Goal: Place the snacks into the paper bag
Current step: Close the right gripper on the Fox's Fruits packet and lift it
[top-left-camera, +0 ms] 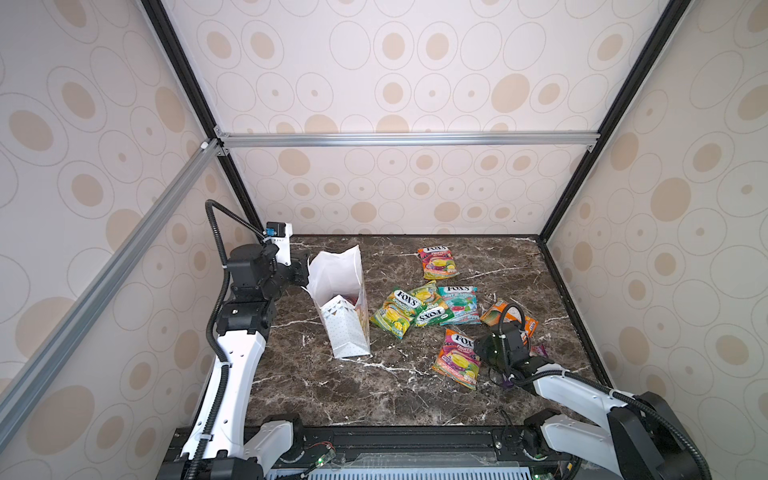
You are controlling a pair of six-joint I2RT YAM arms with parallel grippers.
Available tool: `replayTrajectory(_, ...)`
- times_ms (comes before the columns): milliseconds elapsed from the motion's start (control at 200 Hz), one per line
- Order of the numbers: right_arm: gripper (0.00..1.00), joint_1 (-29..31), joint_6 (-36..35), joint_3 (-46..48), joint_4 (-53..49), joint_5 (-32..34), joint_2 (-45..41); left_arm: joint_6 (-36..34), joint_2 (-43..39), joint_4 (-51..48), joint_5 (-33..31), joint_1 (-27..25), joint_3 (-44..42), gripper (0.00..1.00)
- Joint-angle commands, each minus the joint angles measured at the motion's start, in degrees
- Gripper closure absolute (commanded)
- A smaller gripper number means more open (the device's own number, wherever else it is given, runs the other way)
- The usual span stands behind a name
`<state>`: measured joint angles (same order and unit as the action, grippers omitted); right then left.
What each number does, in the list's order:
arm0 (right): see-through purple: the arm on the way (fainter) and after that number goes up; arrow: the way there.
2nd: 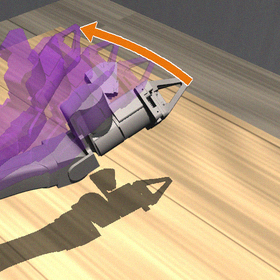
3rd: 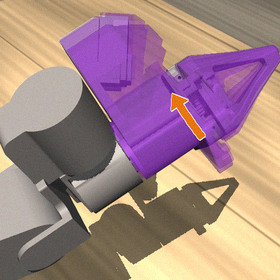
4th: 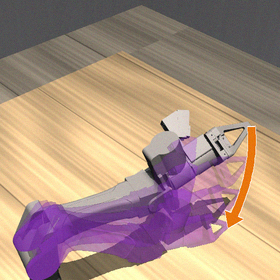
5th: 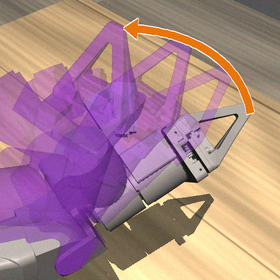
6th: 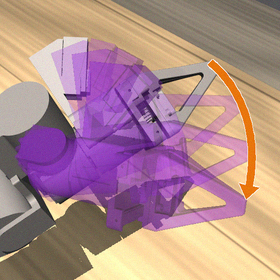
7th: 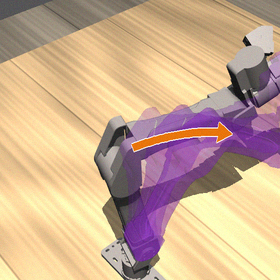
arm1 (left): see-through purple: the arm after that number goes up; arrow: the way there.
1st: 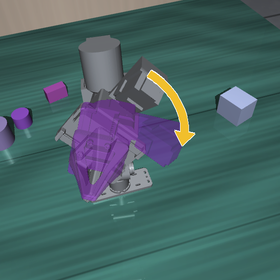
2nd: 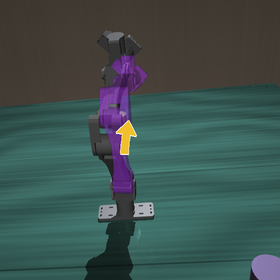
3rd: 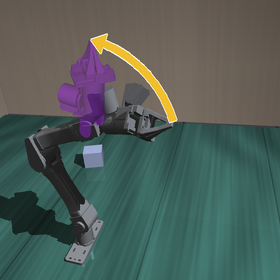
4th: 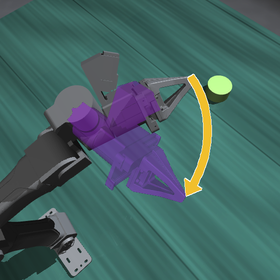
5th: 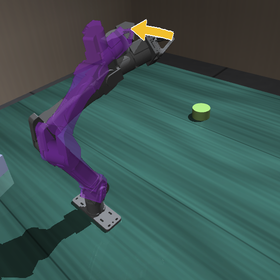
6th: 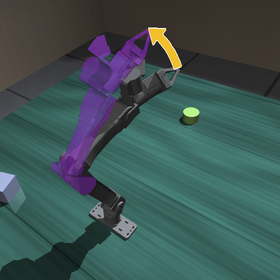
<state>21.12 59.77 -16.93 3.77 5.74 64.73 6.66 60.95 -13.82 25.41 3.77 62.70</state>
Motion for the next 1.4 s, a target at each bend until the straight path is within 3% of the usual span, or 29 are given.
replayTrajectory(0, 0.68, -0.2, 0.9, 1.6, -0.7, -1.0, 1.2, 0.0, -1.0, 0.1, 0.4, 0.4, 0.0, 1.00)
replayTrajectory(265, 0.93, -0.4, 0.0, 1.2, -0.7, -1.6, 1.4, 0.0, -1.3, 0.2, 0.5, 0.4, -0.1, 1.00)
replayTrajectory(360, 0.97, -0.4, -0.9, 0.5, -2.3, -1.7, 0.6, 0.1, -1.2, 0.3, 0.6, 0.4, -0.2, 1.00)
replayTrajectory(1140, 1.00, -0.4, -6.8, -3.7, -3.2, -5.7, -5.5, 0.1, -1.5, 0.5, 0.3, 0.4, -0.5, 1.00)
replayTrajectory(1395, 1.00, -0.4, -6.9, -3.7, 3.3, -10.8, -6.8, -0.3, -1.6, 0.1, -0.4, 0.4, -0.3, 1.00)
